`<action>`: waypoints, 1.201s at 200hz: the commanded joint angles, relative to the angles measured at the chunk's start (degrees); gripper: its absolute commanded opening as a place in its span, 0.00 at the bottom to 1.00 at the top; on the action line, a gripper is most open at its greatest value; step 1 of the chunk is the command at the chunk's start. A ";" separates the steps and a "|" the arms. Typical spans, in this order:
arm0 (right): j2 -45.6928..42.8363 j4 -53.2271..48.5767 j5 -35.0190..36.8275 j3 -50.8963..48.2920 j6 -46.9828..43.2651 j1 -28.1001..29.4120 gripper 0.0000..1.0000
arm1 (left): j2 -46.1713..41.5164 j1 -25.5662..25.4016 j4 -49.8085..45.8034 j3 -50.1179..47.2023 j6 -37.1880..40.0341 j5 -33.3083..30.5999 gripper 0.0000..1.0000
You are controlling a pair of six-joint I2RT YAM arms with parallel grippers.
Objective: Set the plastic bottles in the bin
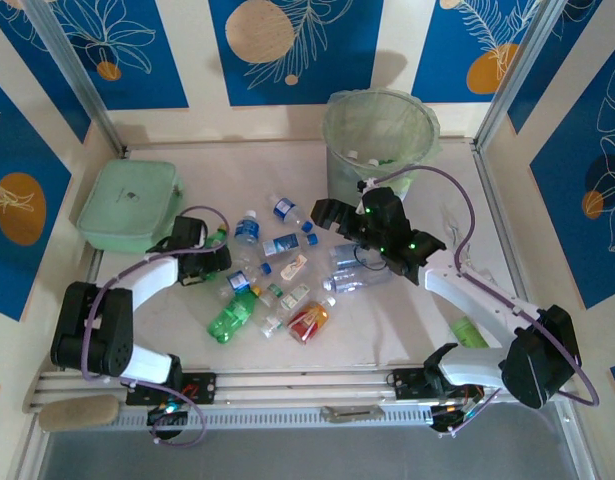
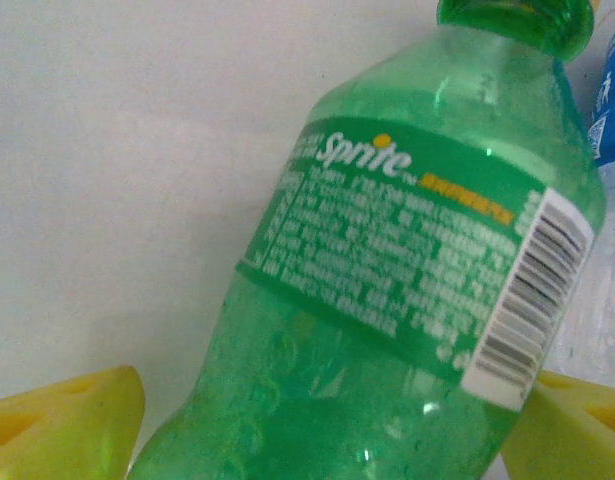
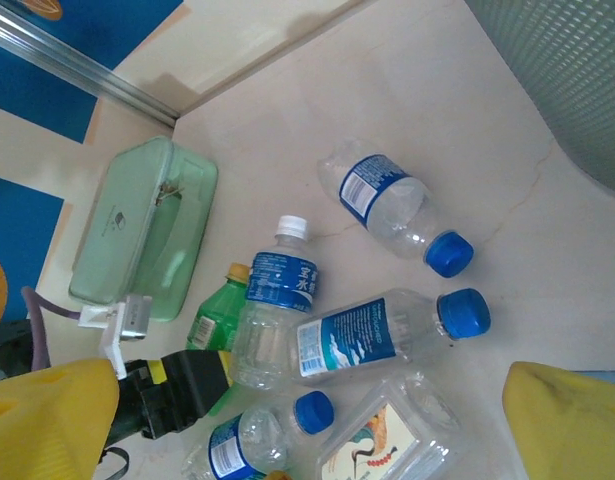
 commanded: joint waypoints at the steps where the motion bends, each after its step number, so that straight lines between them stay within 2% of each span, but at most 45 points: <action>1: 0.25 -0.26 1.17 2.03 -0.80 0.51 0.99 | 1.77 0.51 0.15 2.55 1.99 1.10 0.90; 19: 0.25 -0.43 1.33 2.12 -0.77 0.51 0.99 | 2.96 0.51 -0.16 3.31 2.26 1.25 0.90; 45: 0.08 -0.73 1.76 2.21 -0.82 0.59 0.99 | 3.72 0.51 -0.22 3.38 2.59 1.45 0.78; 69: 0.08 -1.01 2.16 2.21 -0.81 0.55 0.99 | 3.76 0.58 -0.26 3.10 2.42 1.72 0.73; 107: 0.14 -1.18 2.32 2.34 -0.85 0.59 0.99 | 3.44 0.58 -0.26 2.75 2.52 1.89 0.57; 149: -0.10 -1.41 2.58 2.08 -0.82 0.51 0.99 | 1.06 0.56 -0.32 2.12 2.76 1.28 0.46; 195: 0.05 -1.19 1.60 2.25 -0.95 0.37 0.99 | -5.22 0.51 -1.44 2.05 2.26 1.97 0.44; 219: 0.72 0.72 -1.59 2.38 -1.28 -0.01 0.99 | -10.40 0.42 -1.80 2.40 1.76 5.57 0.44; 240: 2.10 2.93 -5.90 2.93 -1.28 -0.38 0.99 | -15.46 0.20 0.25 2.01 0.83 11.24 0.44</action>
